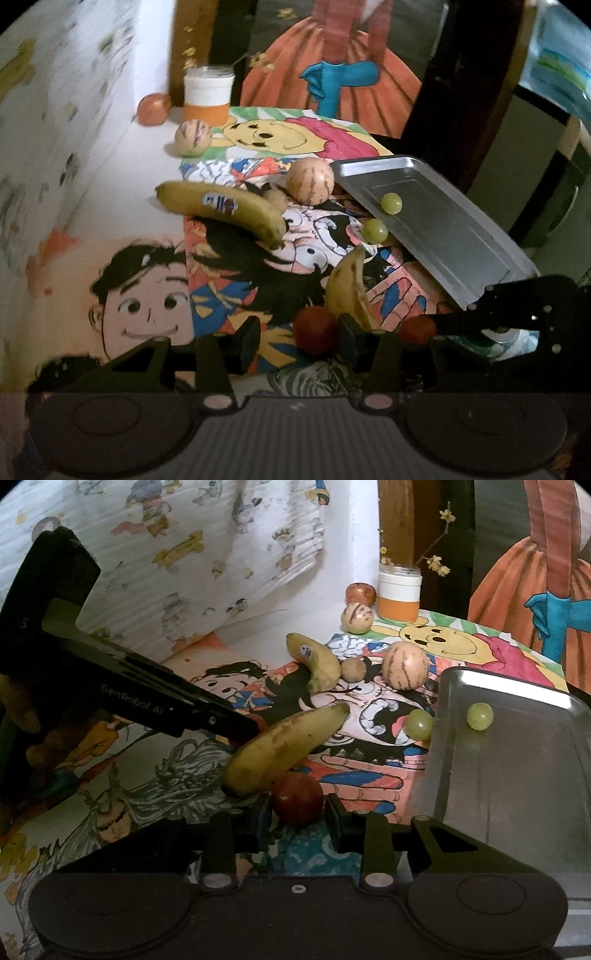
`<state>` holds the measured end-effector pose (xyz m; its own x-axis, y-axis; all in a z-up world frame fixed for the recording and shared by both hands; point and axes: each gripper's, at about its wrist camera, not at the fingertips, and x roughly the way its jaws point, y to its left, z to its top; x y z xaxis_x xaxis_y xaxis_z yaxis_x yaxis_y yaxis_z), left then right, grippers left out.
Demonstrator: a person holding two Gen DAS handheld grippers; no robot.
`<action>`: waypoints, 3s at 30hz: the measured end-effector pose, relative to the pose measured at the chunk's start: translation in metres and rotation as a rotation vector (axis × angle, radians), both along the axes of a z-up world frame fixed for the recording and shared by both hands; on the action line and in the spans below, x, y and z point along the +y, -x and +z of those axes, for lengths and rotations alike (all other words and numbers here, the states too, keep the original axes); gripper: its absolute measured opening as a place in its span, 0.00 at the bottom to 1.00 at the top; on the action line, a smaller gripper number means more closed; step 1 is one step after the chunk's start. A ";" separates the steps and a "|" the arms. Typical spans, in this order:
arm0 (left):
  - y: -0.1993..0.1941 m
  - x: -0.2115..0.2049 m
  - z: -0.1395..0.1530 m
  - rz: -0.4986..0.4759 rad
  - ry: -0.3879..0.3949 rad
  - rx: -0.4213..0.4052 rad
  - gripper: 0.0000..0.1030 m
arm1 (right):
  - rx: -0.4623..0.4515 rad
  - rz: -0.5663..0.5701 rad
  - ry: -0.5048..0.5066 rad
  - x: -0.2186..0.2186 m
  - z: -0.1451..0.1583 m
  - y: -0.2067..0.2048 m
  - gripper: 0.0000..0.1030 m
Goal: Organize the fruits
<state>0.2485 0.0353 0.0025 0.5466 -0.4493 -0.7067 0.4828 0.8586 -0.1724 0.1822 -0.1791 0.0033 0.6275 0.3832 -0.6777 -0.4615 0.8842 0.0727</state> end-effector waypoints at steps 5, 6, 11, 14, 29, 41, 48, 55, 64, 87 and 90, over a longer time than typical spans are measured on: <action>-0.006 0.004 -0.003 -0.003 0.041 0.014 0.67 | -0.008 0.002 0.003 0.000 -0.001 -0.002 0.33; -0.006 0.006 -0.005 0.003 0.053 0.022 0.66 | -0.009 0.004 0.003 0.000 -0.001 -0.002 0.33; -0.003 0.011 -0.008 -0.006 0.099 0.014 0.55 | -0.013 0.014 0.003 0.000 -0.001 -0.005 0.33; -0.001 0.011 -0.008 -0.017 0.118 0.014 0.48 | -0.010 0.014 0.001 0.000 -0.001 -0.005 0.32; 0.004 0.013 -0.010 -0.008 0.110 0.023 0.41 | -0.005 -0.005 -0.015 -0.005 0.000 -0.003 0.32; 0.001 0.006 -0.007 -0.013 0.079 0.011 0.41 | -0.005 -0.015 -0.023 -0.007 0.000 0.000 0.32; 0.007 0.007 -0.010 0.015 0.124 0.034 0.29 | 0.005 -0.021 -0.030 -0.013 0.002 0.009 0.32; 0.003 0.019 -0.016 0.058 0.208 0.088 0.31 | 0.002 -0.032 -0.028 -0.014 0.002 0.017 0.32; 0.021 0.017 -0.016 0.134 0.261 0.098 0.28 | 0.001 -0.051 -0.048 -0.020 0.003 0.029 0.32; 0.067 -0.011 0.012 0.096 0.356 0.086 0.28 | -0.099 -0.194 -0.134 -0.065 0.021 0.053 0.32; 0.064 -0.027 0.016 0.062 0.358 0.082 0.28 | -0.104 -0.248 -0.135 -0.081 0.021 0.053 0.32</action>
